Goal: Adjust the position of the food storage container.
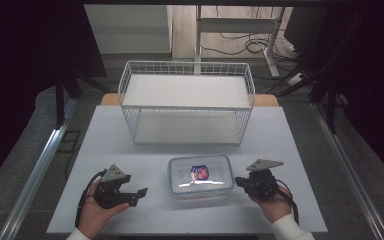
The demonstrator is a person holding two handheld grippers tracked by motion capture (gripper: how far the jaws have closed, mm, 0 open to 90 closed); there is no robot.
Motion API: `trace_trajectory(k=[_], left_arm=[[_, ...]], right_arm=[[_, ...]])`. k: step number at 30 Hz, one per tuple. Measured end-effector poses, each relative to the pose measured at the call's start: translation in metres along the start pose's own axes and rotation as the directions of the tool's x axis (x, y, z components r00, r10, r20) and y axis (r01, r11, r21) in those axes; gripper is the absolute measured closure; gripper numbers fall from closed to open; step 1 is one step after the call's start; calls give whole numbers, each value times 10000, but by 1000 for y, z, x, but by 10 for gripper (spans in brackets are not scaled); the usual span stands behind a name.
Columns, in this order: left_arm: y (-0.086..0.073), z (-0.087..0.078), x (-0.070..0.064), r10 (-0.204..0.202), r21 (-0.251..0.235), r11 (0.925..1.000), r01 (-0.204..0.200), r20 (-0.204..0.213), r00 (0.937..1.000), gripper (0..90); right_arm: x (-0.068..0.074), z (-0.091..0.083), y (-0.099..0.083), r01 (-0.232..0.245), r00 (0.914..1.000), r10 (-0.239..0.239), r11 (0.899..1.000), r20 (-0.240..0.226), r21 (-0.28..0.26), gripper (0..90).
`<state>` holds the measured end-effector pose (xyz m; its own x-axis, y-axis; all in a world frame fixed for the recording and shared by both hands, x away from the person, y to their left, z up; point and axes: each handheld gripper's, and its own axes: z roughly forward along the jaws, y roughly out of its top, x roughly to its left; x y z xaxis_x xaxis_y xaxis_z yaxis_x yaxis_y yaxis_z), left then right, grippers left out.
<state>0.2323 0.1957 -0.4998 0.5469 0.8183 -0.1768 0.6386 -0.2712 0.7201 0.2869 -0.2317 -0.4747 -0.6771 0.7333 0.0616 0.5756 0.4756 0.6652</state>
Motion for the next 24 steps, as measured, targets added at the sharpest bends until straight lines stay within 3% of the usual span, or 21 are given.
trace_trajectory(k=[7, 14, 19, 24], left_arm=[[0, -1, 2, -39, -30, 10000, 39, -36, 10000, 212], [-1, -1, 3, -53, -25, 10000, 53, -17, 10000, 212], [0, -2, 5, -146, -102, 9998, 146, -25, 9999, 212], [2, -3, 5, -166, -243, 9996, 166, 35, 9999, 213]], right_arm=[[17, 11, 6, 315, 9989, -314, 9995, -334, 4, 890], [26, 17, 12, 606, 9975, -605, 9982, -363, 21, 890], [22, 15, 11, 677, 9973, -680, 9976, -264, -125, 890], [16, 3, 11, 475, 9987, -488, 9961, -145, -748, 890]])
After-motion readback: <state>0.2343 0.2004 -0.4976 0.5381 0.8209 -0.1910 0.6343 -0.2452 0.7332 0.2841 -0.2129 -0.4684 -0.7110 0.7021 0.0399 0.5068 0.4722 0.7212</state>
